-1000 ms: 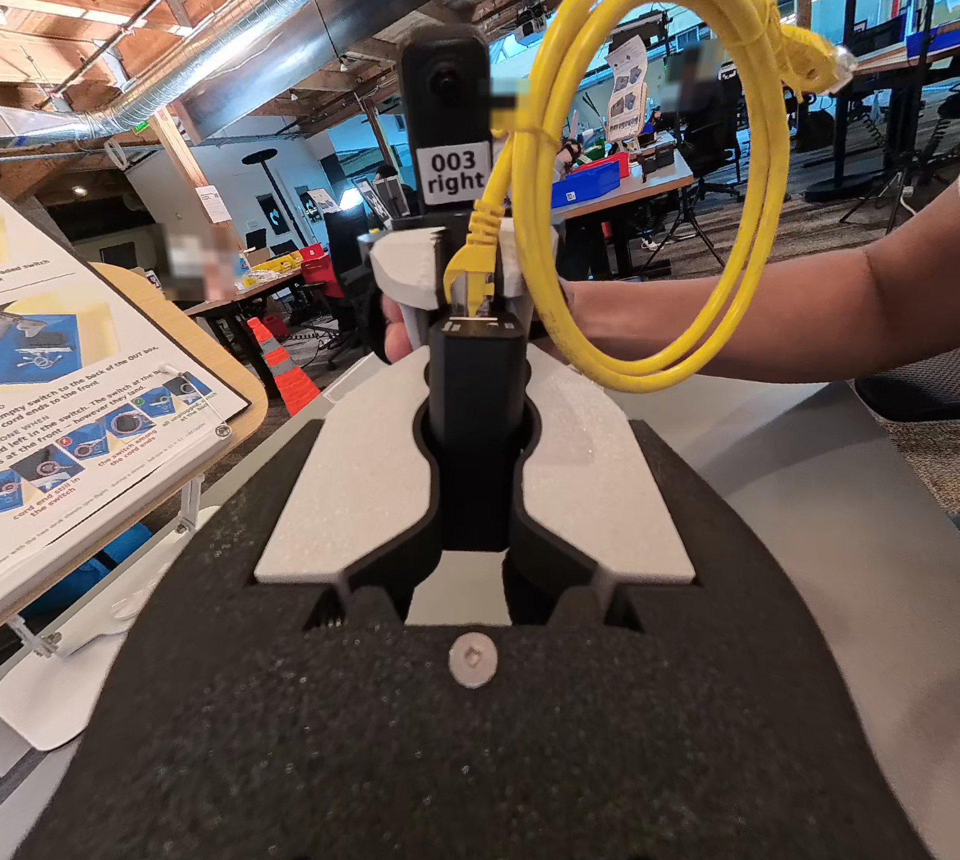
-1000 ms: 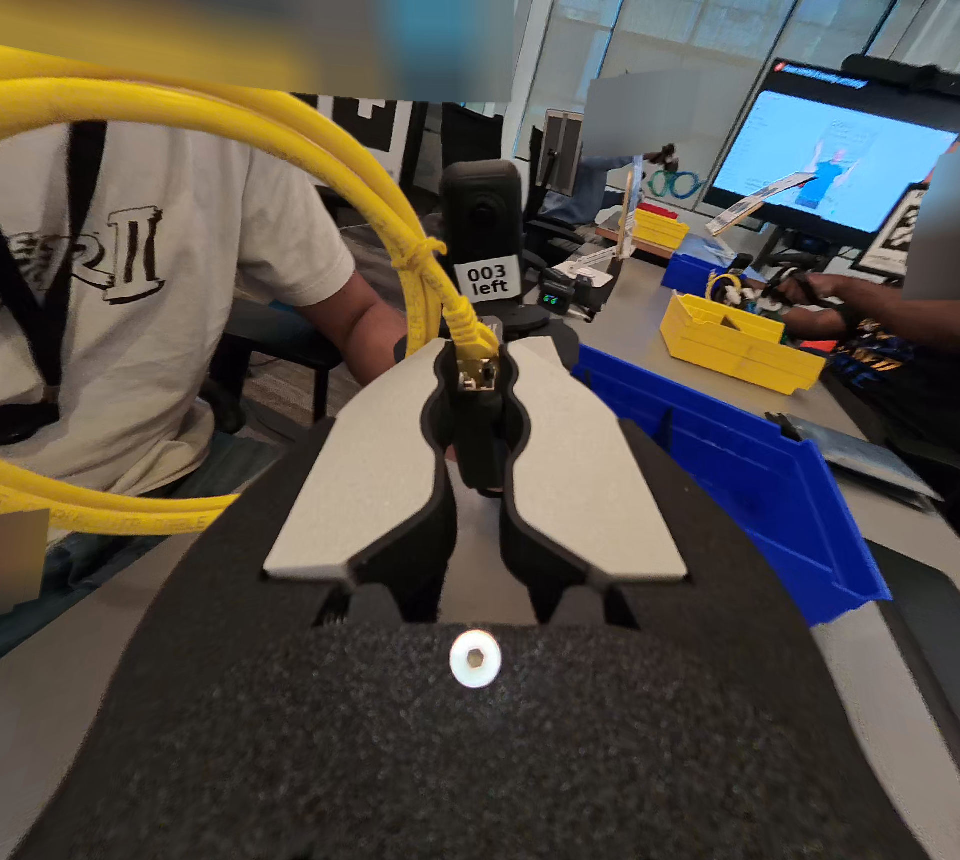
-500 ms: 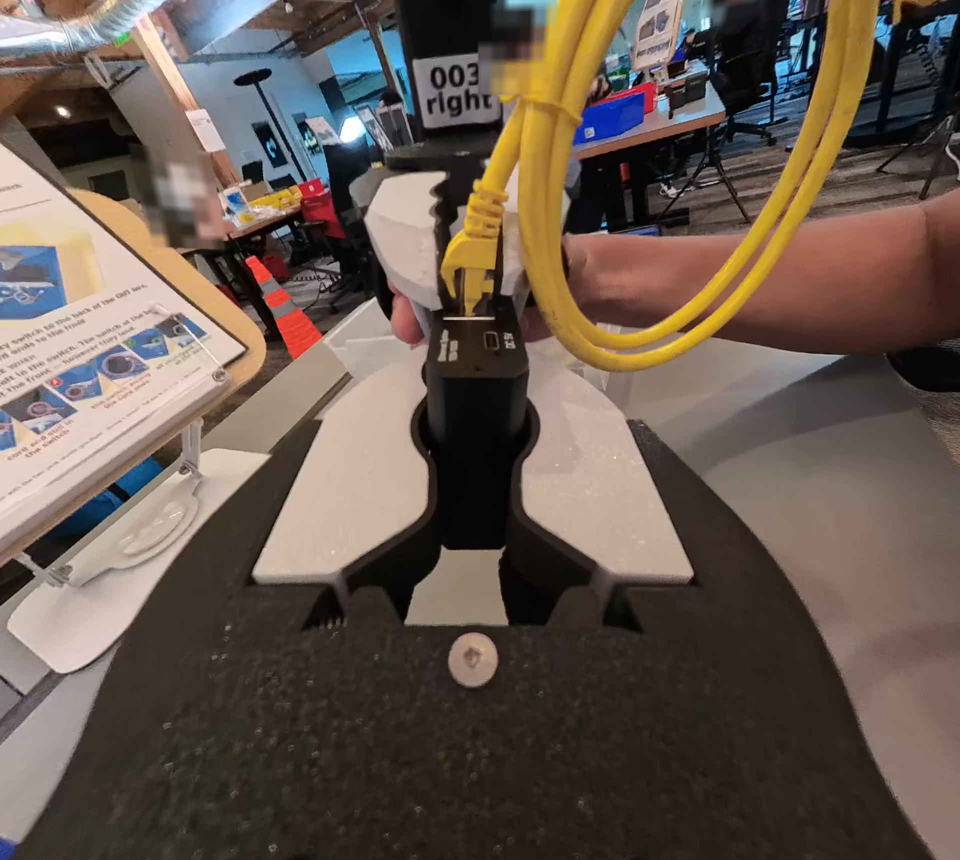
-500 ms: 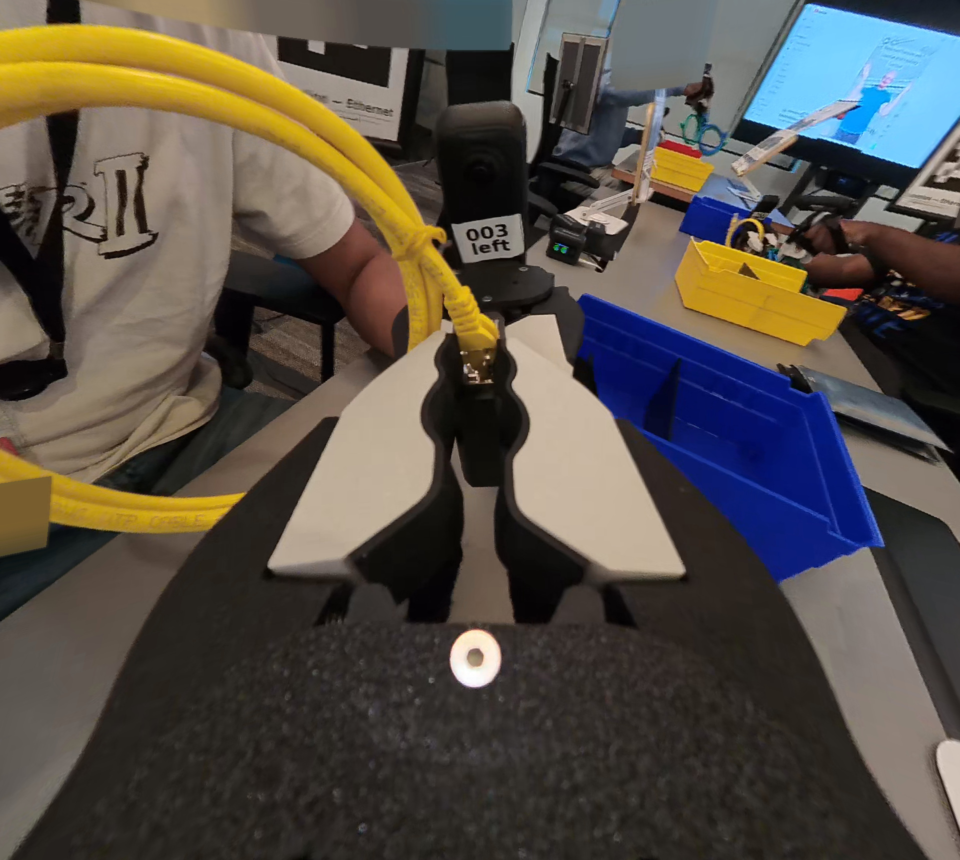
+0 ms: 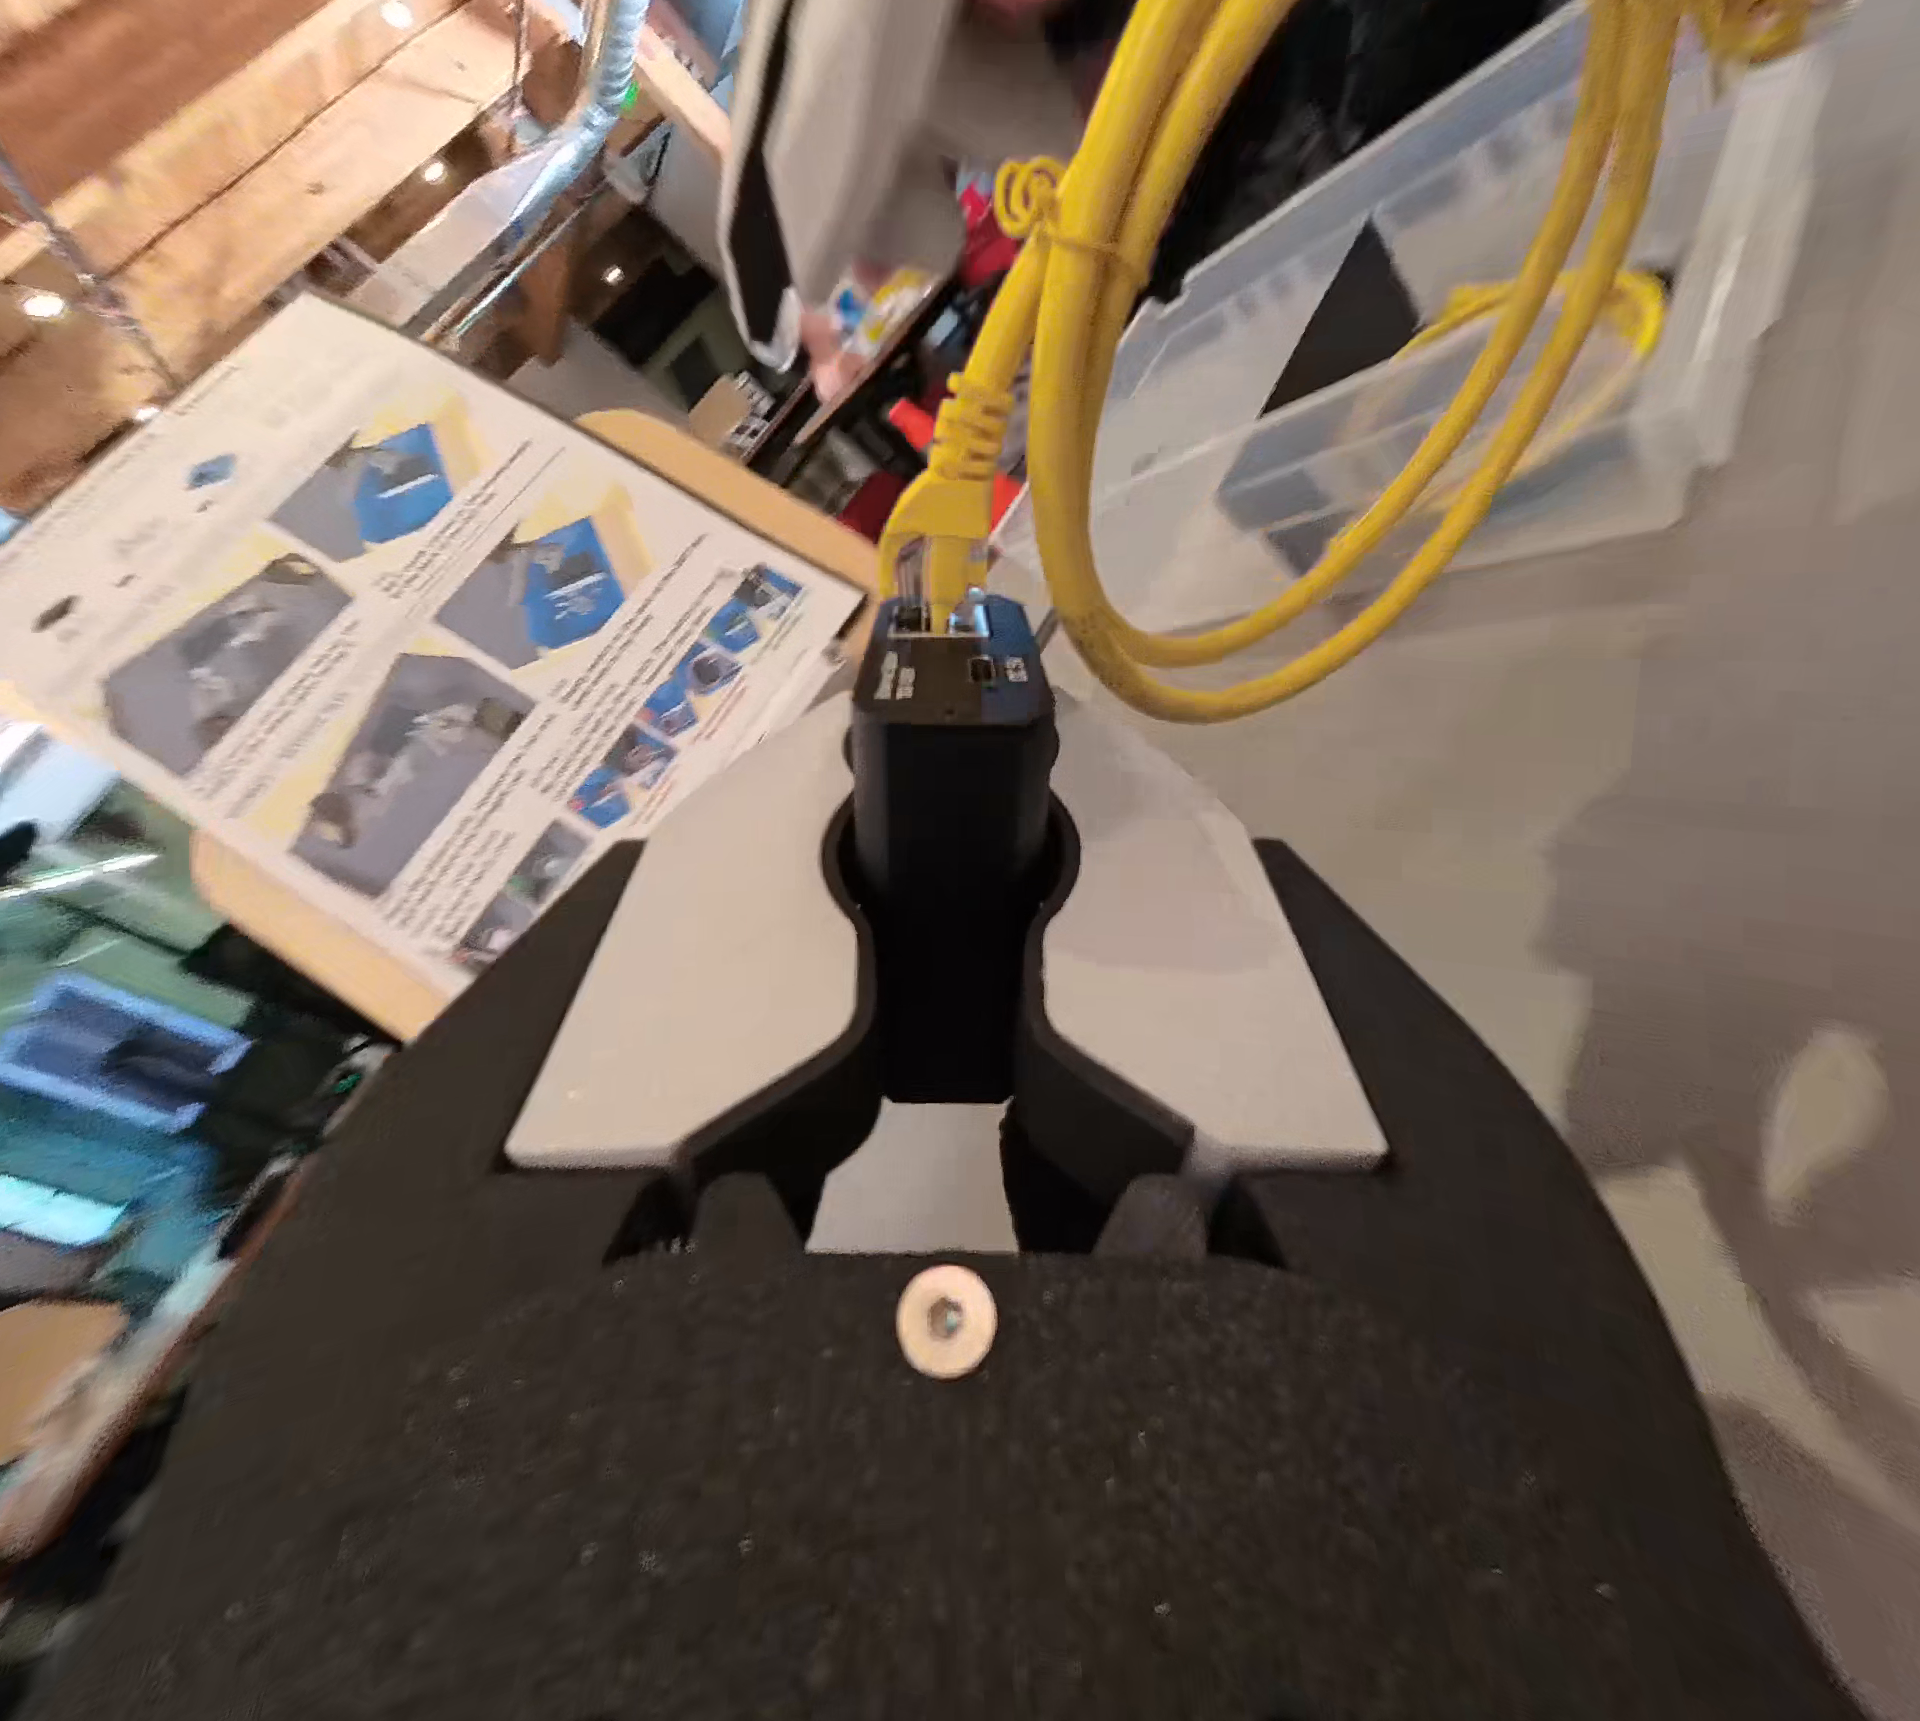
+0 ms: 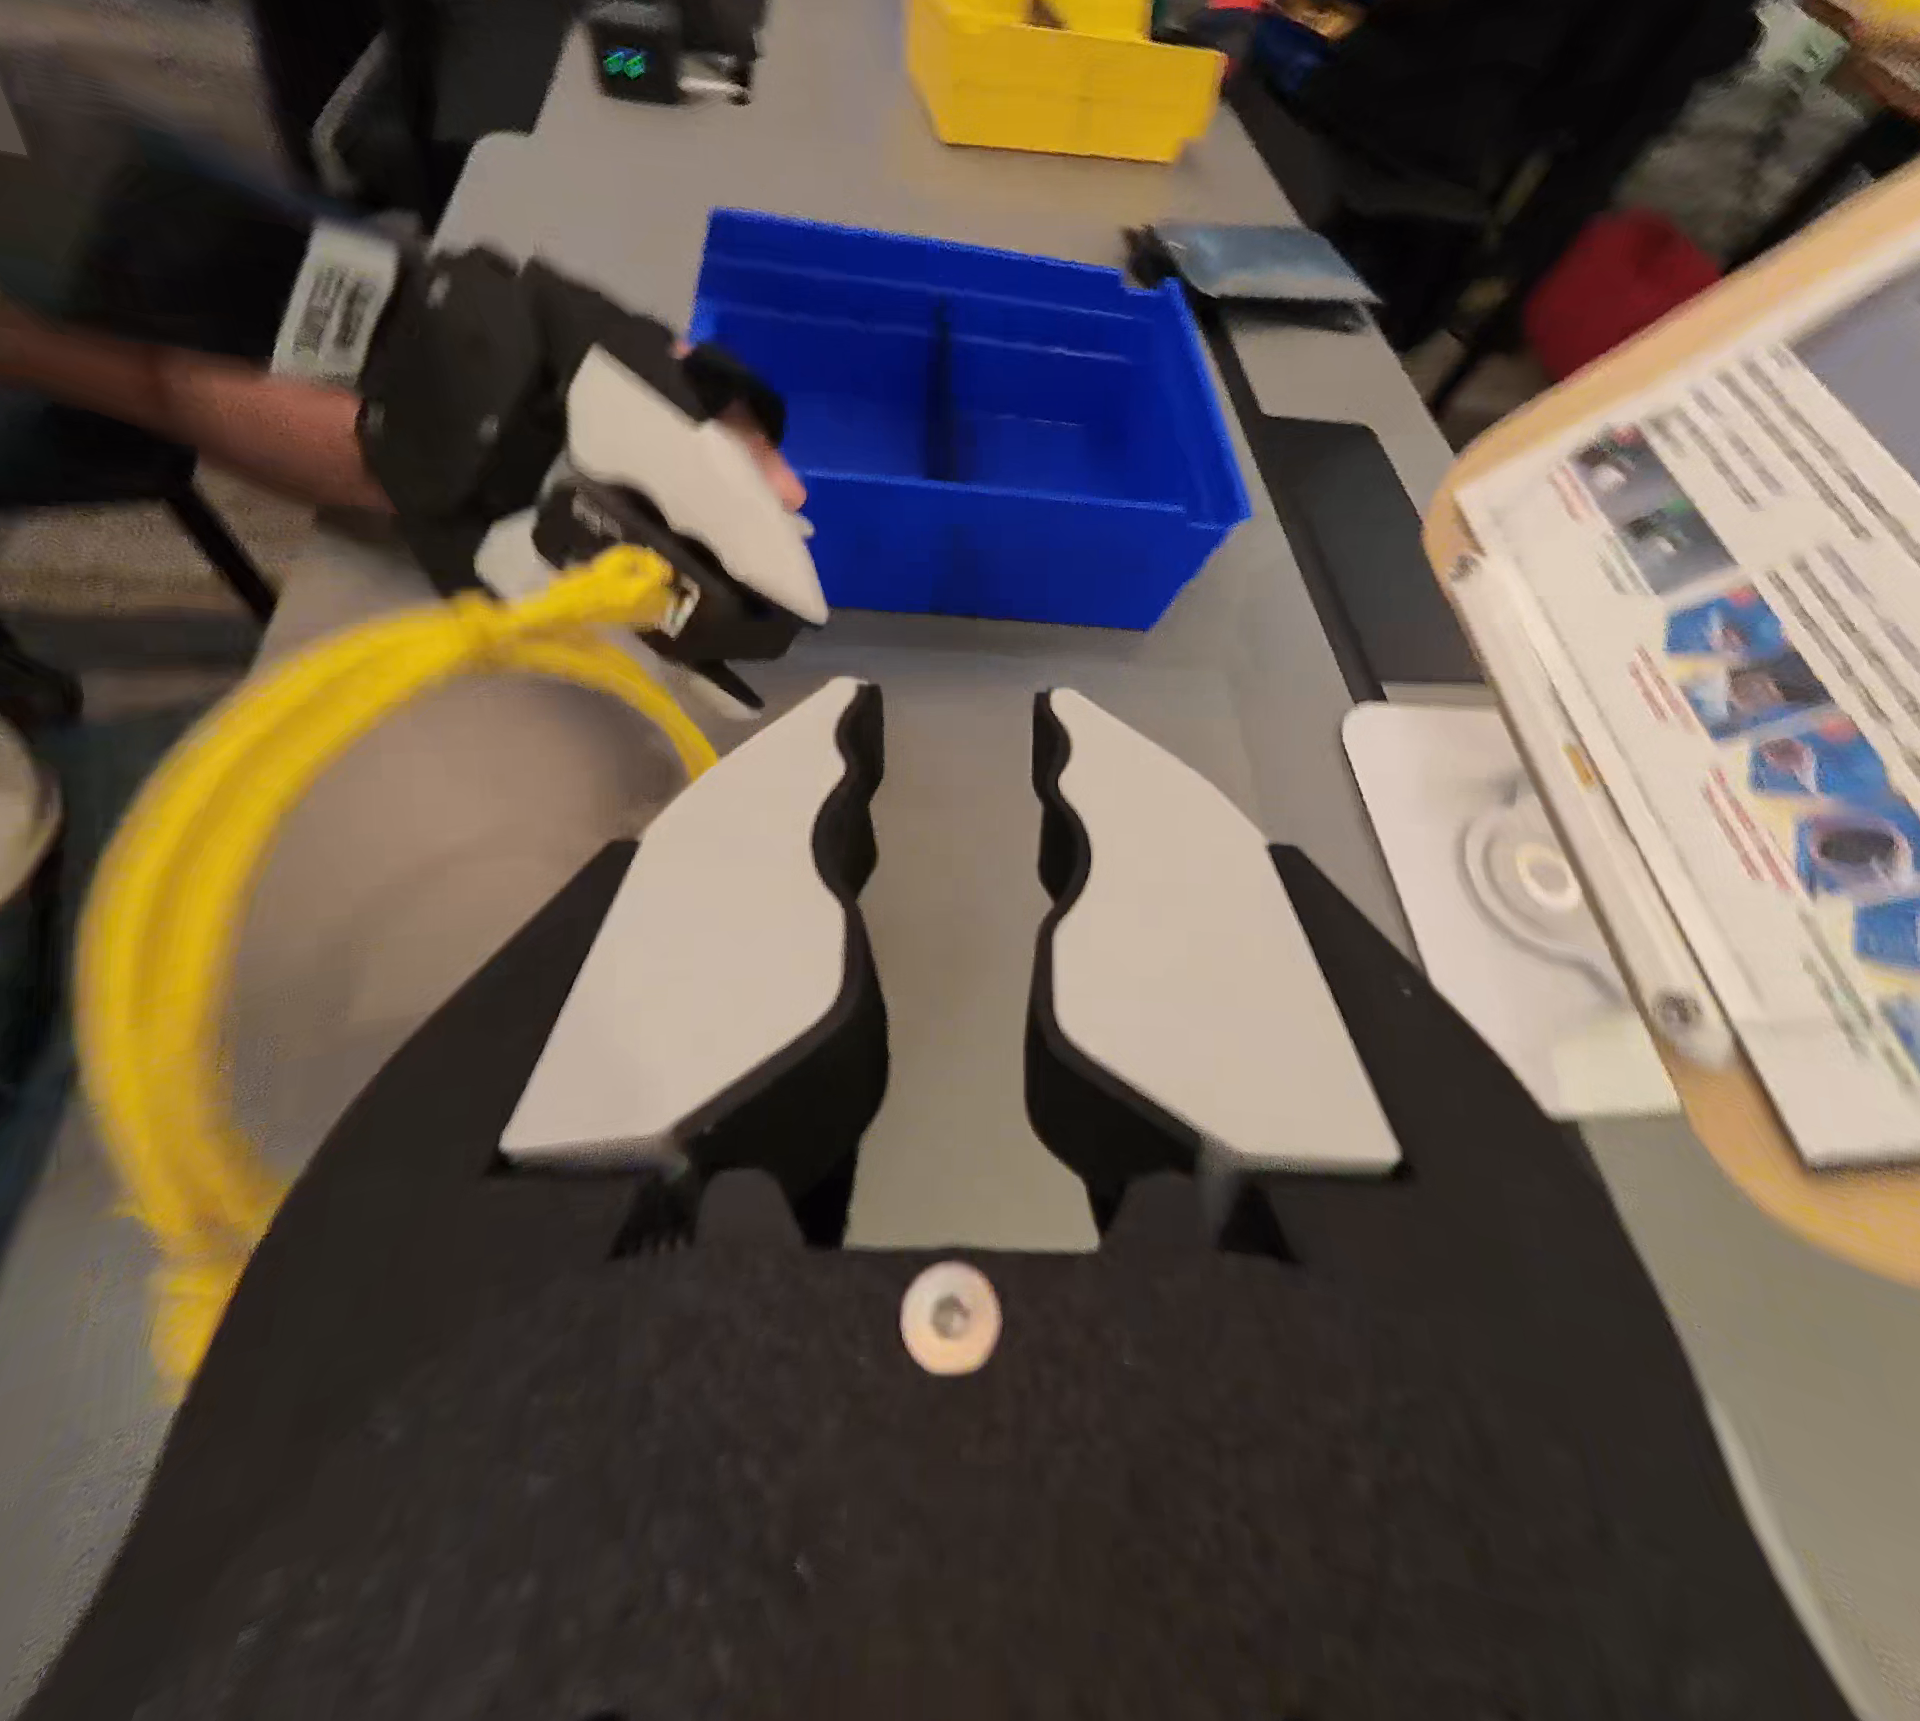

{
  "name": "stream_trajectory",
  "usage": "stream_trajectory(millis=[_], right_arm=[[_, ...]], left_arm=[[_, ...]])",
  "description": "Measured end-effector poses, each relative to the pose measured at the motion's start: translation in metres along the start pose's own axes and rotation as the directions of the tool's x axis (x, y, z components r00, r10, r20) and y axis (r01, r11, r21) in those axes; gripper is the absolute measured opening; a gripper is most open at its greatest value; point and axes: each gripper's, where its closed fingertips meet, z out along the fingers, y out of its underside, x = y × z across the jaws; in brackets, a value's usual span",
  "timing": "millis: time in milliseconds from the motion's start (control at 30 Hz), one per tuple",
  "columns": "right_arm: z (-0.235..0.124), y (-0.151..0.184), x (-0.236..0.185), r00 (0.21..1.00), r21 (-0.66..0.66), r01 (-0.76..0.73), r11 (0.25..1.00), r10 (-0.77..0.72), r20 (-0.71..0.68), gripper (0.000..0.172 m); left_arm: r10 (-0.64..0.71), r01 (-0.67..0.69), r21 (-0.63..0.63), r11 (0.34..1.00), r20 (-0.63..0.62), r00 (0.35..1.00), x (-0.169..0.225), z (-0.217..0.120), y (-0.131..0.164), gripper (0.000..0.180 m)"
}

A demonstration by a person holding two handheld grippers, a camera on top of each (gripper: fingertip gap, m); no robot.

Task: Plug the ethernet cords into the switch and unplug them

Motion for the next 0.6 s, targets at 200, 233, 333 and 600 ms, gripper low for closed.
stream_trajectory(millis=[200,233,333,600], right_arm=[[0.002,-0.007,-0.041,0.959,-0.076,-0.277,0.958,0.271,-0.078,0.028],[0.012,0.002,-0.050,0.951,-0.103,-0.302,0.948,0.293,-0.096,0.031],[0.034,0.027,-0.061,0.945,-0.164,-0.295,0.941,0.262,-0.198,0.032],[0.051,0.048,-0.059,0.936,-0.268,-0.246,0.932,0.156,-0.315,0.022]], left_arm=[[0.162,-0.148,-0.152,0.977,0.086,0.983,0.003,0.010,0.024,0.025],[0.181,-0.164,-0.166,0.972,0.091,0.979,0.004,0.011,0.026,0.025],[0.229,-0.209,-0.182,0.961,0.098,0.968,0.006,0.012,0.028,0.025],[0.341,-0.314,-0.198,0.928,0.117,0.933,0.012,0.012,0.024,0.025]])
